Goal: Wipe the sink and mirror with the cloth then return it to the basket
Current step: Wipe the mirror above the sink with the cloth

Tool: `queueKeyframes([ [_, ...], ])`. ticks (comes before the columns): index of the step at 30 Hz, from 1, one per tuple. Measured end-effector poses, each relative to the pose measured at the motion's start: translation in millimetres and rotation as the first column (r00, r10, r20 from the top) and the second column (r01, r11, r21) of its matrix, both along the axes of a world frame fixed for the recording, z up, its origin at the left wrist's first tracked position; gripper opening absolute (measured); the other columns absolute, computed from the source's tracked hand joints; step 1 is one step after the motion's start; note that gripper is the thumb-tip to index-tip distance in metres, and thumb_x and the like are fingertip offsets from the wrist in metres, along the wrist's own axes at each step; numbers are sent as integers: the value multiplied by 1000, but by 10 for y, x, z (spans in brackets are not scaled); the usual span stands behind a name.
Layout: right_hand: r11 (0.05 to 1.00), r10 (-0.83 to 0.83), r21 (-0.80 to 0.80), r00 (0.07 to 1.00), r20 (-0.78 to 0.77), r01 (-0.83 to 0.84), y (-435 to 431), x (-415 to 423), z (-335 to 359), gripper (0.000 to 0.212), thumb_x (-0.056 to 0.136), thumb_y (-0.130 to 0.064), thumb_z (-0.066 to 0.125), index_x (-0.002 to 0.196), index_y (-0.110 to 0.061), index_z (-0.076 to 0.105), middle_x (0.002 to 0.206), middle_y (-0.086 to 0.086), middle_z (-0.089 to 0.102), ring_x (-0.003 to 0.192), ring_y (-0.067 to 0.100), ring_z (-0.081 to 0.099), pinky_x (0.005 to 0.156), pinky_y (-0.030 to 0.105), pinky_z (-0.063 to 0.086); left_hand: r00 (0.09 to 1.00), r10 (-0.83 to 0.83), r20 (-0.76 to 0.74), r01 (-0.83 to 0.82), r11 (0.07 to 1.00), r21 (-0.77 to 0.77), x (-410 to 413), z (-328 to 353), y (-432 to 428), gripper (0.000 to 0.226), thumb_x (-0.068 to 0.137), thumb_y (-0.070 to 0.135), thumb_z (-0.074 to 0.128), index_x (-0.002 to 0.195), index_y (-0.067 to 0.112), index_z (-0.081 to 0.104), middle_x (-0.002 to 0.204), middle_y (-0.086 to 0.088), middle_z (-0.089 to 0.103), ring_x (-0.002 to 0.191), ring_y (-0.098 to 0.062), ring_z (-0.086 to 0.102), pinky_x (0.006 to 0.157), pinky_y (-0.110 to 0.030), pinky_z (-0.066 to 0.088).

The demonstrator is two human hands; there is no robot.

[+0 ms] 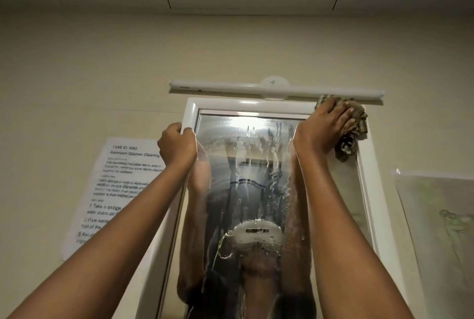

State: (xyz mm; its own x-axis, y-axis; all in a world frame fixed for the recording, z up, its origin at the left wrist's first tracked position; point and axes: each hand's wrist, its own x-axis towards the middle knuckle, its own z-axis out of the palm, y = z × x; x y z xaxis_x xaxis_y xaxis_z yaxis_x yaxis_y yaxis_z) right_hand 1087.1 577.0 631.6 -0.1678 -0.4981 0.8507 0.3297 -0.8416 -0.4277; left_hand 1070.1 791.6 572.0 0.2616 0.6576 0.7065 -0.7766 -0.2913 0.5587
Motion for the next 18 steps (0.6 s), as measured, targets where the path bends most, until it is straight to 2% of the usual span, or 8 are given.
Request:
queueKeyframes([
  [2, 998, 6, -62, 1000, 10, -6, 117, -11, 10, 55, 85, -1, 44, 139, 0, 29, 149, 27, 24, 141, 39, 16, 116, 48, 5, 996, -84, -23, 82, 993, -82, 39, 42, 28, 25, 88, 11, 43, 91, 7, 68, 92, -12, 68, 97, -36, 57, 85, -34, 44],
  [5, 976, -3, -219, 1000, 10, 5, 450, 2, -58, 61, 81, 5, 40, 140, -5, 28, 151, 23, 23, 141, 37, 14, 117, 47, 1, 985, -165, -51, 153, 971, -183, 6, 81, 22, 34, 89, 18, 42, 56, 14, 44, 60, -1, 45, 78, -26, 47, 73, -29, 36],
  [6, 959, 3, -284, 1000, 0, -2, 608, 39, -97, 64, 78, 7, 39, 140, -6, 28, 151, 22, 23, 141, 37, 14, 117, 46, 1, 981, -190, -46, 178, 965, -195, 4, 78, 28, 34, 90, 22, 41, 57, 14, 47, 63, -2, 49, 79, -27, 50, 75, -29, 38],
  [8, 909, 39, -414, 999, -23, -45, 969, 88, -149, 66, 73, 9, 40, 137, -9, 34, 148, 19, 29, 140, 35, 18, 118, 47, 6, 977, -211, -26, 201, 956, -213, 24, 85, 65, 36, 91, 32, 39, 84, 9, 67, 90, -9, 67, 94, -31, 59, 88, -33, 46],
  [9, 873, 44, -484, 998, -41, -59, 1164, 102, -174, 62, 74, 6, 43, 134, -10, 39, 146, 16, 33, 139, 34, 21, 118, 46, 12, 973, -230, -18, 221, 951, -217, 30, 87, 94, 43, 92, 37, 38, 99, 7, 68, 105, -11, 69, 102, -31, 61, 94, -37, 47],
  [11, 773, 9, -632, 997, -72, -52, 1551, 92, -218, 47, 81, -6, 48, 127, -13, 45, 141, 11, 41, 134, 30, 30, 113, 43, 21, 946, -324, -24, 313, 927, -205, 30, 99, 198, 55, 91, 47, 34, 105, 7, 68, 114, -12, 68, 105, -32, 63, 97, -41, 49],
  [14, 658, -2, -748, 992, -124, -92, 1952, 116, -293, 34, 90, -23, 44, 123, -15, 50, 141, 9, 41, 134, 26, 31, 112, 39, 19, 870, -492, -21, 480, 857, -189, 93, 129, 400, 69, 90, 59, 27, 96, 4, 69, 101, -12, 72, 94, -28, 68, 78, -33, 55],
  [18, 607, -58, -791, 989, -134, -72, 1905, 152, -396, 39, 87, -21, 47, 126, -18, 47, 146, 7, 34, 136, 24, 27, 114, 41, 16, 800, -599, -21, 590, 793, -155, 17, 91, 469, 57, 97, 49, 22, 78, 7, 55, 52, -2, 60, 41, -10, 55, 39, -15, 42],
])
